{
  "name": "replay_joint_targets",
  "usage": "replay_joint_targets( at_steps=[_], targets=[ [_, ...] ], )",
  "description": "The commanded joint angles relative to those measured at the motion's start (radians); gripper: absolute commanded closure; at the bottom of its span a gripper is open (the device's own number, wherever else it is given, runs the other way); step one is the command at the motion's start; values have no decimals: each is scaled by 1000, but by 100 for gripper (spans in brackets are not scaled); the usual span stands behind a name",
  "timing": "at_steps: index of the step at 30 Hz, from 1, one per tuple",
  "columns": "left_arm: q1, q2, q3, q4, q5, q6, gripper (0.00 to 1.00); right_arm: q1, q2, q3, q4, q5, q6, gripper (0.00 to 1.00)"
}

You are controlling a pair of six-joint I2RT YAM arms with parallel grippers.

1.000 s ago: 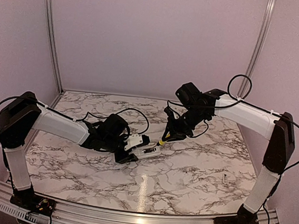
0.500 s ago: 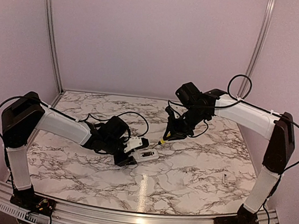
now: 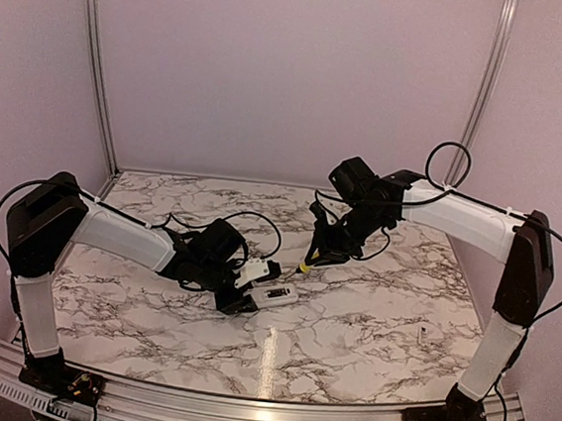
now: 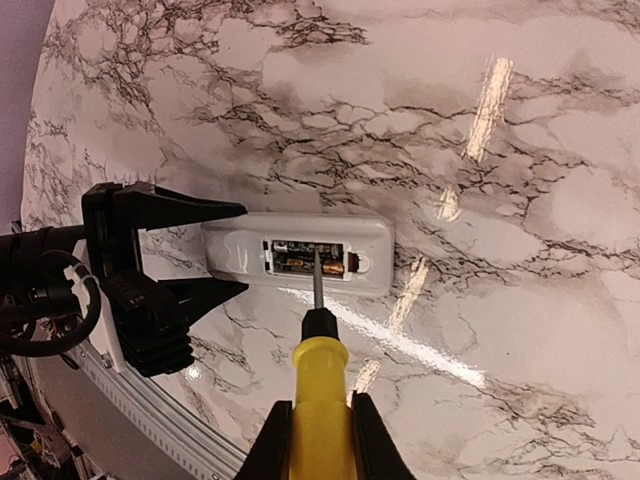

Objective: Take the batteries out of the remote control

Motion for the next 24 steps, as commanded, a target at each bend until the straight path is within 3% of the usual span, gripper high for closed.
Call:
replay_joint_targets(
  at_steps=[1, 24],
  targets=[
    [-7, 25, 25, -18, 10, -9, 100, 15, 27, 1, 29, -2, 14, 100],
    [-21, 33, 34, -18, -25, -13, 100, 16, 62, -15, -15, 38, 11, 100]
  ],
)
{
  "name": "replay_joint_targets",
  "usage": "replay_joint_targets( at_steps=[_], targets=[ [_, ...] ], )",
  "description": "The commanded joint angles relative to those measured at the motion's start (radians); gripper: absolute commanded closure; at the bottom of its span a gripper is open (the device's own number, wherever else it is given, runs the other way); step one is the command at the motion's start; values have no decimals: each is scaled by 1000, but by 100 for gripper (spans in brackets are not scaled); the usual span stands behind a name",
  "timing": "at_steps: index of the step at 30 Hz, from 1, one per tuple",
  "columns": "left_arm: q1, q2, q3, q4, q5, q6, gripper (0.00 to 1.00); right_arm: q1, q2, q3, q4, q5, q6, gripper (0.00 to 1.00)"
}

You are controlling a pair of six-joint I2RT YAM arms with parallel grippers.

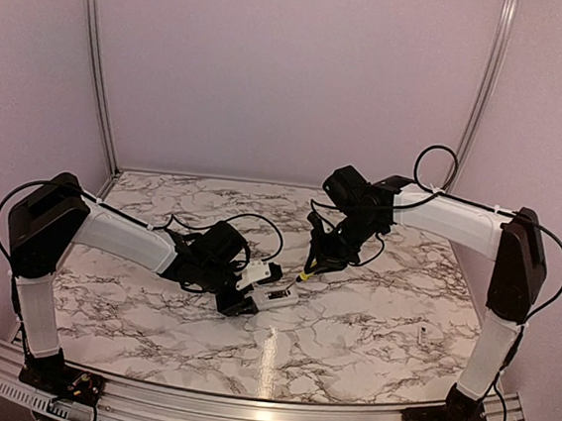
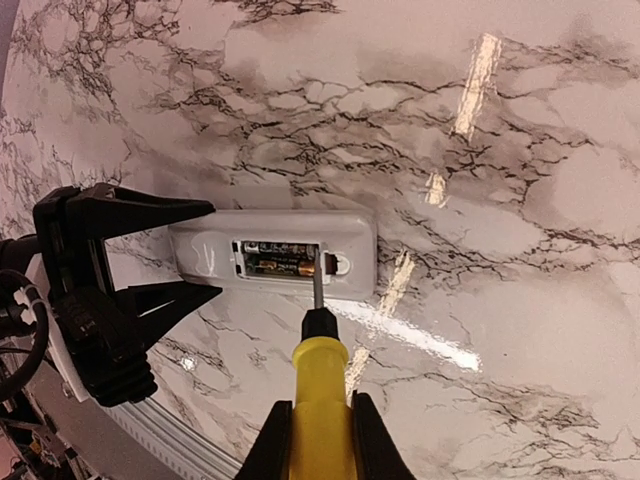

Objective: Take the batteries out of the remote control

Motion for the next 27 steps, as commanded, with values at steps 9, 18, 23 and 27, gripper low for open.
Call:
replay_joint_targets(
  at_steps=[9, 18, 23, 27],
  targets=[
    [-15, 27, 37, -16, -24, -2, 100, 10, 26, -13, 0, 12, -11, 100],
    [-19, 36, 45, -15, -33, -1, 100, 9, 37, -24, 29, -18, -35, 100],
    [-20, 41, 49, -13, -38, -2, 100, 9, 45, -23, 35, -22, -43, 100],
    [-21, 43, 50, -11, -38, -3, 100, 9, 52, -23, 45, -42, -51, 100]
  ],
)
